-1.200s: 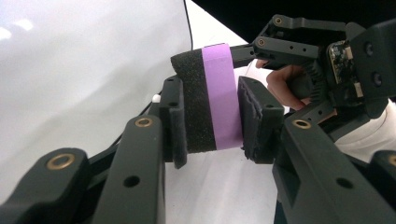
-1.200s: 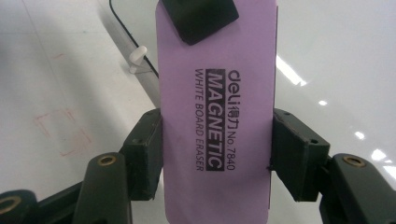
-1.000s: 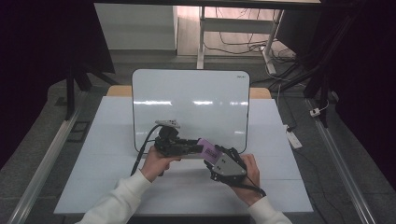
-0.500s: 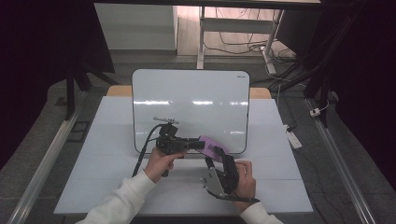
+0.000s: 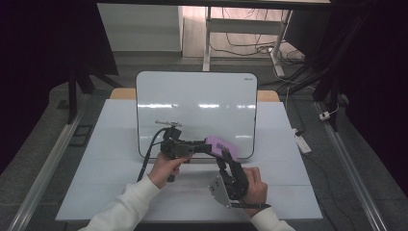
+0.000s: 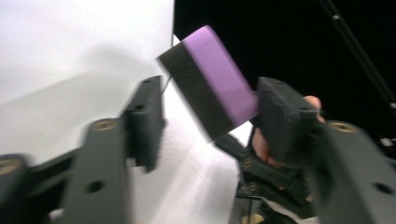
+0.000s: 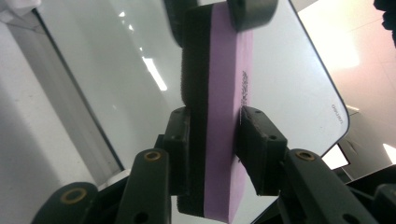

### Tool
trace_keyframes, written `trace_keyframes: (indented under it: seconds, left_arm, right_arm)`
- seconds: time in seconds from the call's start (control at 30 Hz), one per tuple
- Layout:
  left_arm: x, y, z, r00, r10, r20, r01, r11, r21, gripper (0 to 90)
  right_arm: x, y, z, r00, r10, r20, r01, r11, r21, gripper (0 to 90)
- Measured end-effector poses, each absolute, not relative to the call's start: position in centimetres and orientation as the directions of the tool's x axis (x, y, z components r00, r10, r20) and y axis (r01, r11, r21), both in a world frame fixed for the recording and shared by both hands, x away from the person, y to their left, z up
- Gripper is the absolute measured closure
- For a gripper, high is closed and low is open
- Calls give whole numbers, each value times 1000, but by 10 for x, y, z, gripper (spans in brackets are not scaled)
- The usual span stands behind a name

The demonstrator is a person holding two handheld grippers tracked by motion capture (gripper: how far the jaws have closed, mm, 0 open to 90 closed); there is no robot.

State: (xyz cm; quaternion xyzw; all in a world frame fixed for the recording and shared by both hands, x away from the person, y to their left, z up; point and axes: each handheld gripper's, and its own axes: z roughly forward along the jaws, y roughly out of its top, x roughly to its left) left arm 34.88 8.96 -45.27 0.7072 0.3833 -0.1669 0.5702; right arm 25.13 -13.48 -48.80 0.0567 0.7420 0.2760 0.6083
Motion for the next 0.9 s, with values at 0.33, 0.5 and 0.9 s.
trace_keyframes:
  seconds: [0.33, 0.5, 0.9]
  left_arm:
    - [332, 114, -448, 722, 465, -512, 620, -107, 777, 316]
    - [319, 130, -453, 737, 528, -422, 578, -168, 799, 312]
    - [280, 186, -475, 691, 668, -276, 553, -242, 797, 288]
  right_arm:
    - [280, -166, -444, -353, 672, -651, -118, 658, 744, 657]
    - [308, -187, -414, -352, 806, -477, -16, 504, 864, 657]
    - [371, -195, -361, -306, 922, -237, 172, 298, 939, 654]
